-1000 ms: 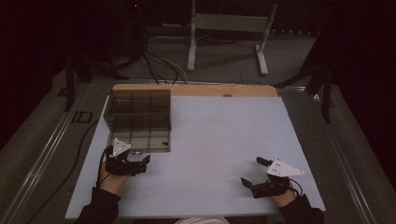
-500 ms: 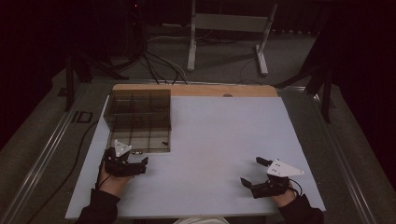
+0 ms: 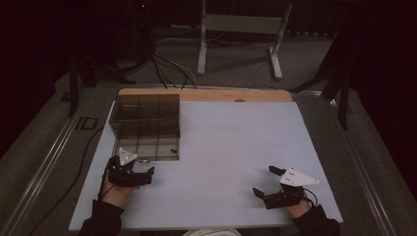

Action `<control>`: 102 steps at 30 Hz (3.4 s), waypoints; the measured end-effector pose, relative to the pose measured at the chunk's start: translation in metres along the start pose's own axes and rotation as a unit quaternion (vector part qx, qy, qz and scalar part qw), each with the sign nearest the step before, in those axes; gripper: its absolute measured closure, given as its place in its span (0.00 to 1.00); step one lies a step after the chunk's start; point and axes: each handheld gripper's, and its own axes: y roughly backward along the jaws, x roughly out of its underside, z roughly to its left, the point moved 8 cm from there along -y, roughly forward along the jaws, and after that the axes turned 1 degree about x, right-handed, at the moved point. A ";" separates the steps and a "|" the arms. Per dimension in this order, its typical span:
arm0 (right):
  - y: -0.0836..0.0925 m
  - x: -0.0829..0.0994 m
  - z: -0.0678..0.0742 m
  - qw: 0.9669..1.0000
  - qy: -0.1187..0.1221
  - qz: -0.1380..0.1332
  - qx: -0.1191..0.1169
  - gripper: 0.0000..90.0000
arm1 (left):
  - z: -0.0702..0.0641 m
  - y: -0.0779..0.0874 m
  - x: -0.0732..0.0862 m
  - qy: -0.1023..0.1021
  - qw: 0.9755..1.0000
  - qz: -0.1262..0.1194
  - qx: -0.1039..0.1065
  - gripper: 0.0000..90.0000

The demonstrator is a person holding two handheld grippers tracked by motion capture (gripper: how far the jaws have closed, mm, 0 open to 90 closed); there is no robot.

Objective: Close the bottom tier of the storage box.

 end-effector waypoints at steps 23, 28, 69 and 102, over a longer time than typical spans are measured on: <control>0.001 0.000 -0.001 1.000 -0.001 -0.001 0.001 0.00 | 0.005 0.006 -0.001 -0.018 0.999 -0.019 -0.028 0.48; 0.001 0.000 -0.001 1.000 0.001 -0.002 0.003 0.00 | 0.004 0.006 -0.001 -0.018 0.999 -0.020 -0.018 0.62; 0.001 0.000 -0.001 1.000 0.003 -0.001 0.003 0.00 | 0.023 0.007 -0.001 -0.026 0.999 -0.019 -0.035 1.00; 0.002 -0.001 -0.001 1.000 0.002 -0.003 0.005 0.00 | 0.022 -0.013 0.005 -0.039 0.999 0.005 -0.026 1.00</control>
